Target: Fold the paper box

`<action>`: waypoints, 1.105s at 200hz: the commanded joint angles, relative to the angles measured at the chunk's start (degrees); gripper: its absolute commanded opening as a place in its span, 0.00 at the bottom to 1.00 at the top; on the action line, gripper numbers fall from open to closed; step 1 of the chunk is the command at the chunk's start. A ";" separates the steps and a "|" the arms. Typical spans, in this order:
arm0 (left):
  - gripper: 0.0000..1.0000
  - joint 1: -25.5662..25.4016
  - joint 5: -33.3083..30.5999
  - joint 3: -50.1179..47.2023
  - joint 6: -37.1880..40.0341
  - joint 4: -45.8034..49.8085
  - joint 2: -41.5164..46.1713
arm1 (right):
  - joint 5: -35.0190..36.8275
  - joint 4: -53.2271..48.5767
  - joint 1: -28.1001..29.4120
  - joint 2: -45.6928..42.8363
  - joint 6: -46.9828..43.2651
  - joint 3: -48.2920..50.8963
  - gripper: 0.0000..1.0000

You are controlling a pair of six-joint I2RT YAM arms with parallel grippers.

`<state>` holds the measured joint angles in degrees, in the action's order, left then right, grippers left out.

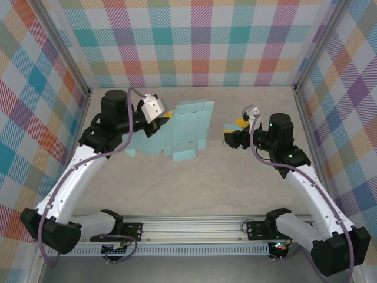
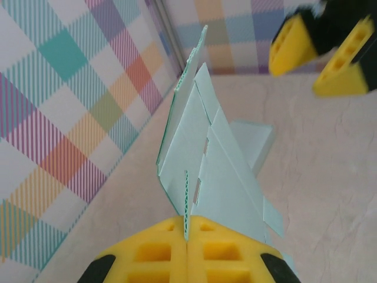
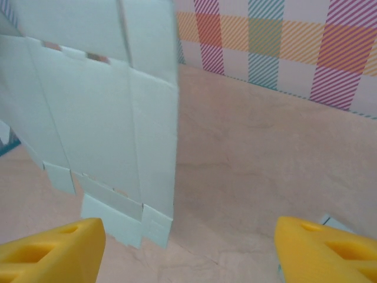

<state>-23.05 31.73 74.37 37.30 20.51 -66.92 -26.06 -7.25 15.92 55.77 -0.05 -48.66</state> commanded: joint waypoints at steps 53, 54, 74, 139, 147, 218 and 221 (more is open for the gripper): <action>0.00 0.81 4.22 -5.28 -16.38 -17.28 6.48 | -29.29 30.95 -4.45 11.56 19.72 2.68 0.78; 0.00 0.81 4.18 -5.33 -16.47 -17.31 6.46 | -29.52 31.18 -4.47 11.69 19.82 2.64 0.78; 0.00 0.81 3.53 -6.28 -17.72 -18.41 6.85 | -32.71 33.69 -4.34 13.36 21.46 2.15 0.77; 0.00 0.81 1.59 -9.16 -20.81 -23.59 8.05 | -34.23 34.23 -1.35 16.72 21.97 0.44 0.44; 0.00 0.81 1.65 -9.08 -21.01 -23.63 7.86 | -34.38 33.19 -1.11 16.72 21.41 -0.05 0.32; 0.61 3.83 -3.97 -0.92 -16.77 -8.66 2.58 | -23.48 -9.80 -0.81 12.74 -2.17 -12.26 0.00; 0.64 4.14 -3.89 -0.05 -16.48 -7.83 2.21 | -23.19 -11.12 -0.78 12.71 -2.90 -12.67 0.00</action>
<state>-21.61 29.80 68.60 18.63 6.00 -62.72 -54.02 2.33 15.05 70.63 9.54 -55.61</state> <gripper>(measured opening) 0.491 0.070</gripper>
